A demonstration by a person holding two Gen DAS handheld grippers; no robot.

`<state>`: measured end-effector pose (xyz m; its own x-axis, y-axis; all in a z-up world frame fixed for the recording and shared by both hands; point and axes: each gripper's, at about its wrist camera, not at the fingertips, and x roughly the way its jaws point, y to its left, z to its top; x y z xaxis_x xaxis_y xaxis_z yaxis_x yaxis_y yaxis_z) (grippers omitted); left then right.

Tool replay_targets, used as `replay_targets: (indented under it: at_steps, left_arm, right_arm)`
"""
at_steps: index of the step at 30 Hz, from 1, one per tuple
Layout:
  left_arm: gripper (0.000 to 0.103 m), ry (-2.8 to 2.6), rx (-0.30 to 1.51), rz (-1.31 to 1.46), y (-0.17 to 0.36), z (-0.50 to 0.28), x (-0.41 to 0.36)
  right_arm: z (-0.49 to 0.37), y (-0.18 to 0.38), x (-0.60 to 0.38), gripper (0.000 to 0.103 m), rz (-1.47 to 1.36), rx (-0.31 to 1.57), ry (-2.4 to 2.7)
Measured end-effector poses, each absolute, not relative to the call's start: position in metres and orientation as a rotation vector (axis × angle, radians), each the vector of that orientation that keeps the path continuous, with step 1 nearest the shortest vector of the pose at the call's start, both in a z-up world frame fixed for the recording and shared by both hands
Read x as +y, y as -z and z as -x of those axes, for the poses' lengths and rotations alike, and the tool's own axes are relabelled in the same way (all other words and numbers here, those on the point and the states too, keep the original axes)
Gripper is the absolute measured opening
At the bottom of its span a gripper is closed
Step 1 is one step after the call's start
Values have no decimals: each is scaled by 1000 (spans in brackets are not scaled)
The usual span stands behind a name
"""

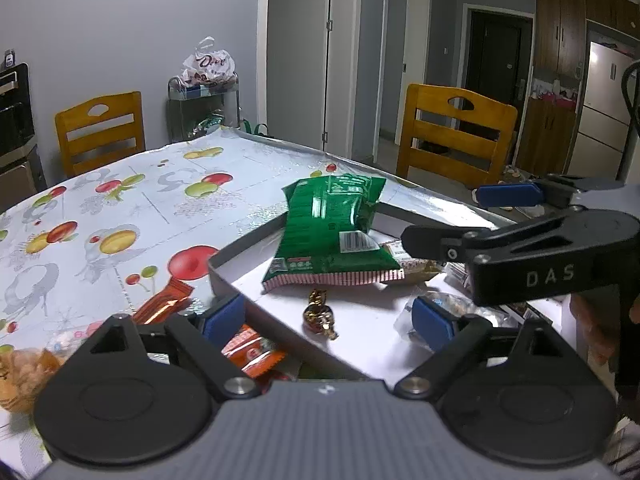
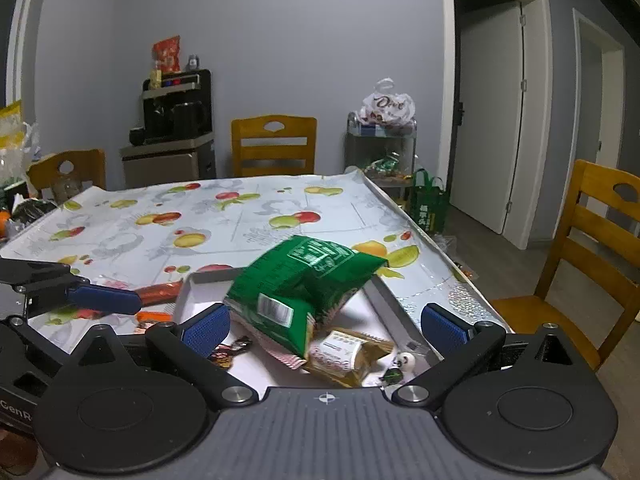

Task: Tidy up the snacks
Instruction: 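Move the left tool to the peanut paper bag while the right tool approaches the orange biscuit packet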

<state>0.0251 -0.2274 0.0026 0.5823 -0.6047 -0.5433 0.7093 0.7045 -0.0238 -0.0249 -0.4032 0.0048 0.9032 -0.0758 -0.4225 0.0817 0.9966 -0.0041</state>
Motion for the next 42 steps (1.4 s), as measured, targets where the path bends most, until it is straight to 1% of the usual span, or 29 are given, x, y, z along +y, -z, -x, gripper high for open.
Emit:
replay_targets:
  at_steps: [6,9,14,21,26,31,35,39,42]
  left_arm:
    - [92,747,546,-170,-11,-23,-197]
    - [92,731,536,-152,-15,-21,-178]
    - [92,678,515,-130,-21,-19,-140]
    - [92,593,510,-65,-24,-20,-77]
    - [98,531,497,-59,-23,-18,-36]
    - [98,448,475,-62,-20,-21,-5]
    - [98,434,499,-77,-16,-29,3]
    - [98,419,526,-171,-12,-46,-13]
    - [98,417,550,-182,-8,-63,-26]
  right_arm:
    - [31,-16,-387,103,7,416,67]
    - [34,-22,-380,103,-35,424,32]
    - [32,-29,-367,103,-115,449,-21]
    - [28,-31,-331,103,-85,476,-71]
    - [24,-31,-307,103,-46,491,-106]
    - [22,-28,-289,103,-24,515,-131]
    - [23,-24,-276,103,-5,538,-158]
    - [22,-18,-266,103,18,563,-174]
    - [22,-14,-261,103,26,571,-177]
